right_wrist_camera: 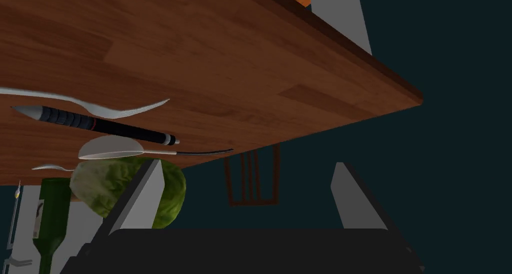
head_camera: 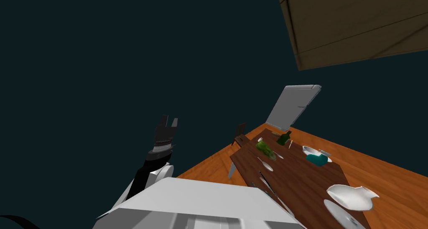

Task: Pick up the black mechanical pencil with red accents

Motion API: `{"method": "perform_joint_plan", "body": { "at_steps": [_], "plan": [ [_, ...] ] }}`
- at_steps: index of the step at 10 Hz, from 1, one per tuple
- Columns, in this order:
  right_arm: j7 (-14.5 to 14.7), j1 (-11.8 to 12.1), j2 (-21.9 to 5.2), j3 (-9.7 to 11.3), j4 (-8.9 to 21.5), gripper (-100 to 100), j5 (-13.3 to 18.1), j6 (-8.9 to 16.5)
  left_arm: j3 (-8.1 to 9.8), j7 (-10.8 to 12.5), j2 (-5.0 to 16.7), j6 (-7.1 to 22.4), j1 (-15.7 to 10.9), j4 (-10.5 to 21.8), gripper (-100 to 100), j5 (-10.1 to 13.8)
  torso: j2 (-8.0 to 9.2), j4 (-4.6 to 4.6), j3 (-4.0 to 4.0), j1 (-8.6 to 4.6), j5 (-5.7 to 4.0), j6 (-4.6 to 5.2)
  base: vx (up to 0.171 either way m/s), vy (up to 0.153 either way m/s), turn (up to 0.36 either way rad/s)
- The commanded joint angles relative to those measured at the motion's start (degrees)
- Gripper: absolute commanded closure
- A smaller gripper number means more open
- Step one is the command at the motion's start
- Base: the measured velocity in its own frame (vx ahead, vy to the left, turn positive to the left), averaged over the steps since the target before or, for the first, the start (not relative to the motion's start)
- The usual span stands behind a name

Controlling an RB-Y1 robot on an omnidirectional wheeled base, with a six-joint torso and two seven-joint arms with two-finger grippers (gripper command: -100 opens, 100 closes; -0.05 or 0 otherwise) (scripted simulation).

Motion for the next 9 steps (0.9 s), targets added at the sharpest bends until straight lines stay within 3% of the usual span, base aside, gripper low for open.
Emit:
{"method": "perform_joint_plan", "body": {
  "at_steps": [1,5,6,9],
  "plan": [
    [0.67,-0.03,-0.06,0.51,0.36,-100,1.69,1.94,0.00,0.00,0.00,0.00,0.00,0.00,0,0.00,0.00,0.00,0.00,0.00,0.00,0.00,0.014,-0.058,0.082],
    [5.26,-1.50,-1.21,-0.42,7.98,-100,9.25,5.49,0.00,0.00,0.00,0.00,0.01,0.00,0,0.00,0.02,0.00,0.01,0.02,0.00,0.02,0.013,-0.070,0.269],
    [5.26,-1.50,-1.21,-0.42,7.98,-100,9.37,5.49,0.01,0.00,0.00,0.00,0.01,0.00,0,0.00,-0.01,0.00,0.00,-0.09,-0.03,0.01,0.014,-0.082,0.096],
    [8.04,-2.34,-1.88,-1.10,12.03,-100,14.14,7.55,0.00,0.00,0.00,0.00,0.01,0.00,0,0.00,-0.01,0.00,-0.01,0.06,0.00,0.01,0.017,-0.072,0.221]
  ]
}}
